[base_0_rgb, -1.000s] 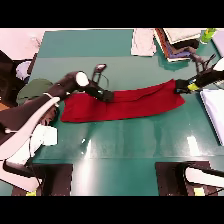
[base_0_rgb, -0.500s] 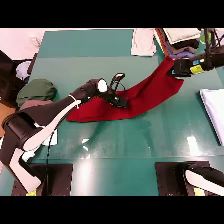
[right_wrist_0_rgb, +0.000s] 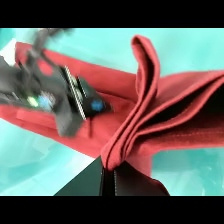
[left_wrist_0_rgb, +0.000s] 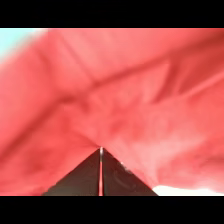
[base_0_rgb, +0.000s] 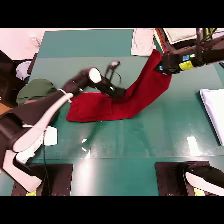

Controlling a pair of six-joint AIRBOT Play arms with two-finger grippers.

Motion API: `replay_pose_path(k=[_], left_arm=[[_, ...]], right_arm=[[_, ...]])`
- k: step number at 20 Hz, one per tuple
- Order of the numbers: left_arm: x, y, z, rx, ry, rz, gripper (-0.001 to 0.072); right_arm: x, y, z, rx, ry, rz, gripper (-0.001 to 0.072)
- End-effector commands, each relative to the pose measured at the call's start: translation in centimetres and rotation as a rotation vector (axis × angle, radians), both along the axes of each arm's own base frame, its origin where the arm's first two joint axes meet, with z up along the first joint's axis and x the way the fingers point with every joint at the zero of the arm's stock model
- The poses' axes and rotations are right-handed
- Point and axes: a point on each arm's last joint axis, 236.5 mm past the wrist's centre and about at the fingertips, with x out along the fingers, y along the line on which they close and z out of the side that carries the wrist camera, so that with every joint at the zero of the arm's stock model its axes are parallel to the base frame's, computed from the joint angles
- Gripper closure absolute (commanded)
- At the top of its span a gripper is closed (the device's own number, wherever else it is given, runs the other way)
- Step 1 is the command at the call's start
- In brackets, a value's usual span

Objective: Fold the shirts.

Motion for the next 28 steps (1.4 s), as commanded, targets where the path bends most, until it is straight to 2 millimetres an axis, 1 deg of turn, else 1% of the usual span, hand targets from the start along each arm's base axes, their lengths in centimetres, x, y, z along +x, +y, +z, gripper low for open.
replay_pose_path(k=[1, 3, 5, 7, 8, 10, 11, 13, 14, 15, 16, 17, 18, 19, 20, 21, 23, 24, 25, 26, 27, 28], left_arm=[[3.3, 7.0, 6.2, 0.048, -0.123, 0.077, 0.0685], [4.7, 12.4, 10.3, 0.083, -0.203, 0.155, 0.0685], [5.3, 17.7, 14.1, 0.118, -0.278, 0.24, 0.0685], [5.0, 22.5, 17.4, 0.151, -0.341, 0.321, 0.0685], [4.7, 24.3, 18.9, 0.16, -0.366, 0.354, 0.0685], [3.9, 26.7, 21.4, 0.162, -0.415, 0.405, 0.0684], [3.6, 27.4, 22.2, 0.169, -0.435, 0.418, 0.0684], [2.9, 27.8, 23.0, 0.179, -0.45, 0.421, 0.0685], [2.7, 27.8, 23.0, 0.183, -0.443, 0.419, 0.0685], [2.5, 27.8, 22.7, 0.188, -0.429, 0.414, 0.0684], [2.2, 27.8, 22.3, 0.195, -0.411, 0.407, 0.0685], [1.9, 27.8, 22.0, 0.201, -0.396, 0.401, 0.0684], [1.7, 27.9, 21.8, 0.206, -0.385, 0.397, 0.0684], [1.5, 27.9, 21.7, 0.209, -0.378, 0.394, 0.0684], [1.4, 27.8, 21.6, 0.209, -0.373, 0.392, 0.0684], [1.3, 27.7, 21.5, 0.207, -0.364, 0.386, 0.0684], [0.8, 27.7, 21.0, 0.225, -0.351, 0.358, 0.0684], [0.6, 27.7, 20.9, 0.229, -0.341, 0.354, 0.0684], [0.4, 27.6, 20.7, 0.23, -0.333, 0.35, 0.0684], [0.4, 27.6, 20.7, 0.23, -0.33, 0.349, 0.0685], [0.4, 27.5, 20.8, 0.224, -0.333, 0.349, 0.0684], [0.6, 27.3, 20.9, 0.214, -0.339, 0.35, 0.0684]], right_arm=[[0.0, 4.4, 0.4, 0.079, -0.012, 0.058, 0.0692], [0.1, 8.4, -0.5, 0.14, 0.009, 0.115, 0.0692], [0.3, 13.1, -1.9, 0.189, 0.012, 0.167, 0.0692], [0.3, 18.2, -3.9, 0.225, 0.003, 0.209, 0.0691], [0.1, 20.8, -5.1, 0.236, -0.005, 0.232, 0.0691], [-0.2, 25.7, -7.7, 0.239, -0.026, 0.284, 0.069], [-0.4, 28.2, -9.0, 0.242, -0.032, 0.308, 0.069], [-1.2, 32.5, -11.7, 0.229, -0.029, 0.375, 0.0686], [-1.7, 34.3, -12.9, 0.218, -0.036, 0.413, 0.055], [-1.9, 35.6, -13.7, 0.215, -0.034, 0.435, 0.0302], [-2.2, 36.3, -14.0, 0.211, -0.026, 0.455, 0.0219], [-2.3, 36.2, -13.9, 0.2, -0.014, 0.474, 0.022], [-2.0, 35.6, -13.5, 0.189, -0.001, 0.483, 0.0221], [-1.4, 34.1, -13.2, 0.172, 0.015, 0.479, 0.0221], [-0.4, 31.9, -13.3, 0.133, 0.022, 0.462, 0.0221], [0.6, 29.2, -13.9, 0.073, 0.029, 0.437, 0.0221], [2.1, 21.8, -16.2, -0.078, 0.081, 0.345, 0.0222], [2.5, 17.8, -17.4, -0.15, 0.12, 0.282, 0.0222], [2.6, 13.3, -18.7, -0.216, 0.171, 0.199, 0.0222], [2.1, 9.4, -19.8, -0.249, 0.235, 0.124, 0.0215], [1.6, 6.9, -20.6, -0.237, 0.287, 0.064, 0.0073], [1.0, 5.3, -21.4, -0.195, 0.343, 0.008, -0.0008]])
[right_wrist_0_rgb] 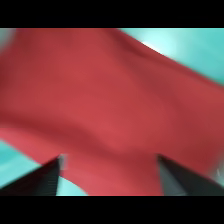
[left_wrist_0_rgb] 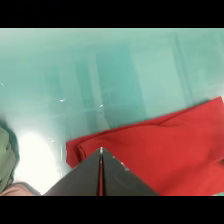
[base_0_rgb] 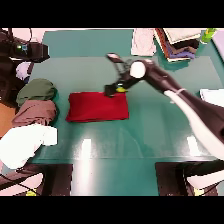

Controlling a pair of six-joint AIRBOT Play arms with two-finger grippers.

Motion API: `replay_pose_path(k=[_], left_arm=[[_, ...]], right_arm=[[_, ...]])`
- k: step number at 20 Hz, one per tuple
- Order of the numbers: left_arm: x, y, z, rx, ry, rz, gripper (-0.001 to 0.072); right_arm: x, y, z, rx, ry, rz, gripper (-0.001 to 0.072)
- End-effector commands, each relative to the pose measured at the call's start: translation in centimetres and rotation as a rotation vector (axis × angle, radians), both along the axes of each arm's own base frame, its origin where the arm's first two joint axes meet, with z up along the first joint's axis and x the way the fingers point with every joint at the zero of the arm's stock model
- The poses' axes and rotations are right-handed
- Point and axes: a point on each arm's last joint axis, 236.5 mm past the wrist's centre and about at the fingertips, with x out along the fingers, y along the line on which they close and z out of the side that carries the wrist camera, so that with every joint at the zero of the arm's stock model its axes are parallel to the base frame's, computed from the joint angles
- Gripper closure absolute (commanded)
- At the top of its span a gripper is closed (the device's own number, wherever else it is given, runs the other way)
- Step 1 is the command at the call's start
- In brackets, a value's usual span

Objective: Fold the shirts.

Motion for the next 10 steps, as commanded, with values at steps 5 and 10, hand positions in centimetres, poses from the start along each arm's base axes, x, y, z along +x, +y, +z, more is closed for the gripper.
replay_pose_path(k=[5, 10], left_arm=[[-0.1, -1.0, 0.1, -0.023, -0.007, -0.041, 0.0685], [-0.3, -1.0, -0.1, -0.021, 0.008, -0.045, 0.0685]], right_arm=[[-2.1, -8.2, -6.5, 0.055, 0.279, -0.308, -0.0003], [-0.5, -2.6, -9.0, 0.089, 0.301, -0.255, 0.0022]])
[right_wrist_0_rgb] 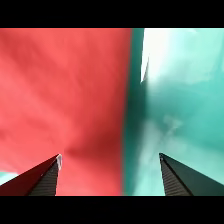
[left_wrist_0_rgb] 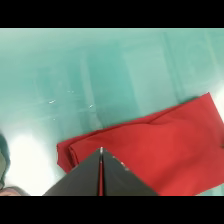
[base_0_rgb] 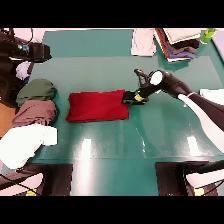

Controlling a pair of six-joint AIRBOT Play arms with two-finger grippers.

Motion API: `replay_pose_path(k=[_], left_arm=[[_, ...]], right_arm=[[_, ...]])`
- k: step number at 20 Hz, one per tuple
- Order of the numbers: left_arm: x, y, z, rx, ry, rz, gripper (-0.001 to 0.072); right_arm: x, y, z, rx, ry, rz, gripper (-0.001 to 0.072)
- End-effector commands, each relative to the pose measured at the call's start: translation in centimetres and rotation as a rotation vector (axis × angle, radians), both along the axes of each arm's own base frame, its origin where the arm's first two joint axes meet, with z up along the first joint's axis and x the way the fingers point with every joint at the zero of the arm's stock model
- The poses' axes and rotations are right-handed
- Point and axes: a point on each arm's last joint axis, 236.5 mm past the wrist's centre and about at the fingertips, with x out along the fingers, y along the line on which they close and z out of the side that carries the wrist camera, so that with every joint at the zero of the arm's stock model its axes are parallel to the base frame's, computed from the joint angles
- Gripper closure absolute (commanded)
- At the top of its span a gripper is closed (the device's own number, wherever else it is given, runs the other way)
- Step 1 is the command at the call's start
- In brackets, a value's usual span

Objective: Fold the shirts.

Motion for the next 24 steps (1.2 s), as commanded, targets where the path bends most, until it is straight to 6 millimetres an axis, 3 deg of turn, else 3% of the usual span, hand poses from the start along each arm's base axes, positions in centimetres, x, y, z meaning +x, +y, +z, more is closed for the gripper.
replay_pose_path(k=[1, 3, 4, 5, 6, 7, 9, 11, 14, 18, 21, 24], left_arm=[[-0.3, -0.1, -0.3, 0.003, 0.017, -0.008, 0.0684], [-0.5, -0.1, -0.4, 0.004, 0.027, -0.011, 0.0684], [-0.6, -0.1, -0.5, 0.005, 0.032, -0.012, 0.0684], [-0.6, -0.1, -0.5, 0.003, 0.031, -0.013, 0.0685], [-0.7, -0.4, -0.4, -0.01, 0.032, -0.019, 0.0684], [-0.7, -0.8, -0.3, -0.025, 0.033, -0.026, 0.0685], [-0.9, -1.7, -0.1, -0.037, 0.026, -0.053, 0.0686], [-1.3, -3.4, -0.1, -0.024, 0.016, -0.103, 0.0686], [-2.4, -7.3, 0.2, -0.023, -0.005, -0.194, 0.0686], [-3.9, -11.1, 0.6, -0.032, -0.026, -0.283, 0.0685], [-4.6, -12.4, 0.7, -0.034, -0.027, -0.317, 0.0685], [-4.7, -12.8, 0.9, -0.05, -0.031, -0.323, 0.0685]], right_arm=[[0.9, 3.4, -1.5, 0.031, 0.013, 0.02, 0.003], [1.5, 5.1, -1.3, 0.039, -0.013, 0.043, 0.0133], [1.8, 5.6, -1.2, 0.038, -0.029, 0.054, 0.0225], [1.9, 6.0, -1.1, 0.04, -0.039, 0.057, 0.0358], [2.1, 6.1, -1.1, 0.041, -0.05, 0.057, 0.0561], [2.3, 6.1, -1.0, 0.043, -0.061, 0.059, 0.0689], [3.0, 5.4, -0.5, 0.043, -0.077, 0.043, 0.0691], [4.7, 2.4, 1.3, 0.001, -0.135, 0.023, 0.0691], [7.1, -7.5, 5.3, -0.158, -0.219, -0.041, 0.0692], [7.9, -24.3, 11.2, -0.321, -0.287, -0.267, 0.0691], [6.0, -36.4, 14.1, -0.38, -0.31, -0.492, 0.0692], [2.6, -45.9, 14.7, -0.42, -0.286, -0.697, 0.0692]])
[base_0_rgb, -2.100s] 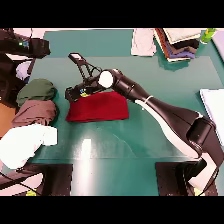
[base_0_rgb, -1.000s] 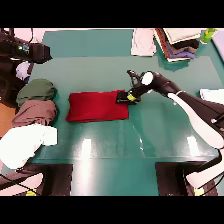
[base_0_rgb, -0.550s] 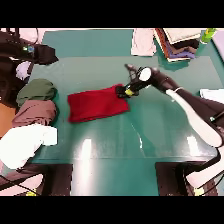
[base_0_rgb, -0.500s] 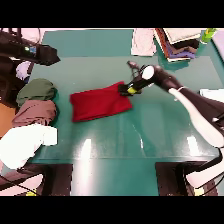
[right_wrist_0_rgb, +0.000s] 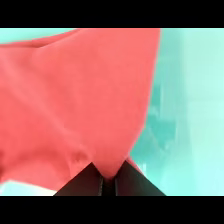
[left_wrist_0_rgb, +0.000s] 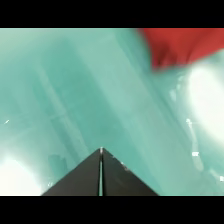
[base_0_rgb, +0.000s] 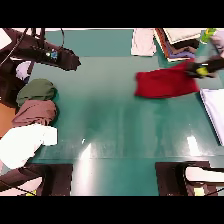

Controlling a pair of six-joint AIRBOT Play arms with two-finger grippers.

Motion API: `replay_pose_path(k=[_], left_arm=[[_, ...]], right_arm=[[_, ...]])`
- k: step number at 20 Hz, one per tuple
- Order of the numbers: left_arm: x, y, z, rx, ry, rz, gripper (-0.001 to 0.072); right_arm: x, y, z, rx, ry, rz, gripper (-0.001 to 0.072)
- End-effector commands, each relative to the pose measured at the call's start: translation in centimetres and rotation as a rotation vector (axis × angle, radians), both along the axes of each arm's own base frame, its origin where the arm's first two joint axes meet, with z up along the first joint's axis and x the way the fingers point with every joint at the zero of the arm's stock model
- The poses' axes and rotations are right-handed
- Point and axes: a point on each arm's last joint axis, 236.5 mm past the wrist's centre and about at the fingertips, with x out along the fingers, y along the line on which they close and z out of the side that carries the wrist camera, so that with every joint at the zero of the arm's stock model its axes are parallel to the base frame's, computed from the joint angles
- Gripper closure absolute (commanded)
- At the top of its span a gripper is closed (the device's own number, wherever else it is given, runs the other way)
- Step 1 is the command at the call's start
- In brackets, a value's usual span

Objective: Fold the shirts.

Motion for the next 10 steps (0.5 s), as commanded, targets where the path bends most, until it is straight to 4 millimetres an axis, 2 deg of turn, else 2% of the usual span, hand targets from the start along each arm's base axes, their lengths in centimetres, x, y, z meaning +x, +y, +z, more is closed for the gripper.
replay_pose_path(k=[1, 3, 5, 7, 10], left_arm=[[-0.2, -0.9, 0.2, -0.013, -0.007, -0.017, 0.0685], [-0.1, -0.9, 0.4, -0.021, -0.01, -0.01, 0.0684], [0.1, -0.9, 0.5, -0.027, -0.018, -0.006, 0.0684], [0.1, -1.0, 0.6, -0.029, -0.021, -0.005, 0.0685], [0.1, -1.0, 0.6, -0.031, -0.021, -0.005, 0.0684]], right_arm=[[-5.1, -11.4, 1.3, -0.038, -0.01, -0.238, 0.0692], [-6.9, -15.1, 1.6, -0.048, -0.026, -0.331, 0.0692], [-8.0, -17.2, 1.8, -0.058, -0.043, -0.384, 0.0692], [-7.9, -18.0, 2.7, -0.065, -0.068, -0.399, 0.0692], [-6.0, -18.1, 6.8, -0.076, -0.181, -0.388, 0.0693]])
